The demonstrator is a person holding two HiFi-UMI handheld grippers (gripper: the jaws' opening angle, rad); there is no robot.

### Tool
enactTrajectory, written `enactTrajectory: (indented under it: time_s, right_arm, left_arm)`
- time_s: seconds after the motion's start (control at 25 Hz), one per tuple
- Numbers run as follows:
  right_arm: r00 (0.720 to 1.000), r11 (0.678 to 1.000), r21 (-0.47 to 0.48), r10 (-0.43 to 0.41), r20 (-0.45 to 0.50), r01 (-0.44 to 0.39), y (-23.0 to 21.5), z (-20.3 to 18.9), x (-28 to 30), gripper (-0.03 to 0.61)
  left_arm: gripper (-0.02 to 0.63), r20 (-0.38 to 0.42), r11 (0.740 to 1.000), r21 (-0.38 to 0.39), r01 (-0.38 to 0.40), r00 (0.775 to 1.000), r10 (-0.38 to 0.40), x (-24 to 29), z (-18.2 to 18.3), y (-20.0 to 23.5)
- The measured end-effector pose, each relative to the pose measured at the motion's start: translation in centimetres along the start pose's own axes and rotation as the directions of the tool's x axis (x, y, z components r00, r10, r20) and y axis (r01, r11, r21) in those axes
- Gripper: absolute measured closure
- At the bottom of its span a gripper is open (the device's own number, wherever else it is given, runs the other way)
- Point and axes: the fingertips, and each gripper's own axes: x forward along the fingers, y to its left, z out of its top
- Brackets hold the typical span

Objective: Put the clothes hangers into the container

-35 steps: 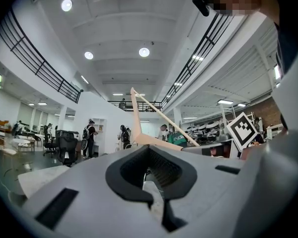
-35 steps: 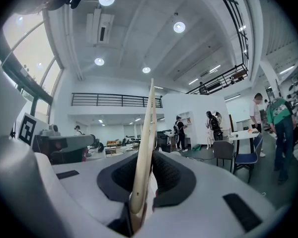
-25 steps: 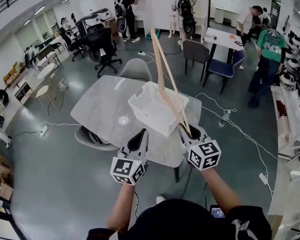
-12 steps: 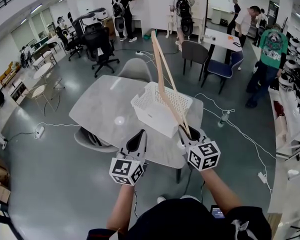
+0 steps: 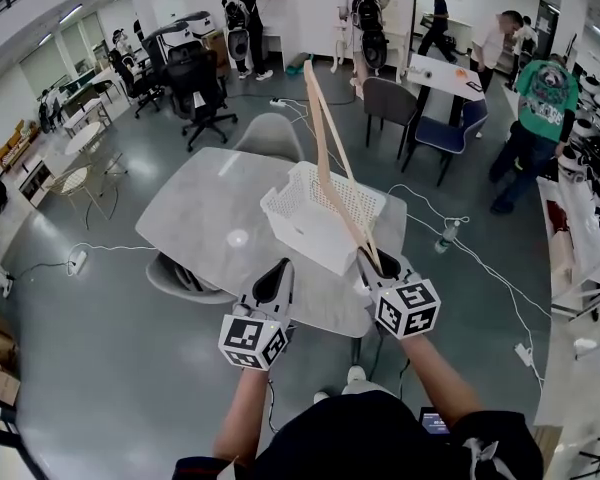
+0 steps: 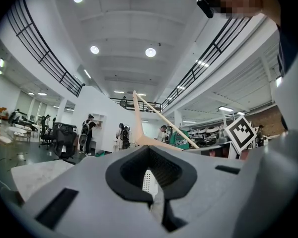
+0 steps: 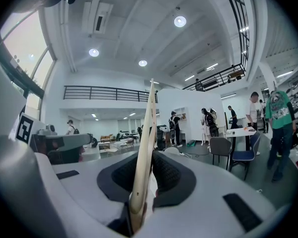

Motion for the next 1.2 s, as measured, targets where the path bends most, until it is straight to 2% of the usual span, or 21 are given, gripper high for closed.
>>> enactTrajectory:
  time_s: [0.32, 0.6, 0.92, 1.2]
  right_arm:
    - [1.0, 1.0, 0.001, 0.018, -0.018, -0.018, -1.7, 0.1, 2.5, 0.512]
    - [0.997, 1.0, 0.001, 0.023, -0.078, -0.023, -4.0, -1.2, 5.5, 0.512]
    - [0.984, 1.0, 0.008, 0.028, -0.174, -0.028, -6.8, -4.3, 9.1, 0.512]
    - [0.958, 0.999, 0.026, 0.025, -0.285, -0.018, -8.7, -7.9, 11.8, 0.512]
  left_arm:
    - [0.609, -0.004, 1.0, 0.005, -0.027, 1.0, 0.027, 1.9, 0.2, 1.0]
    - [0.609, -0.012, 0.999, 0.0, -0.047, 0.999, 0.047, 4.4, -0.4, 1.4]
    - [0.609, -0.015, 0.997, -0.005, -0.081, 0.997, 0.081, 7.0, -1.2, 2.3]
    - [0.609, -0.031, 0.995, -0.004, -0.101, 0.994, 0.101, 8.7, -1.8, 2.7]
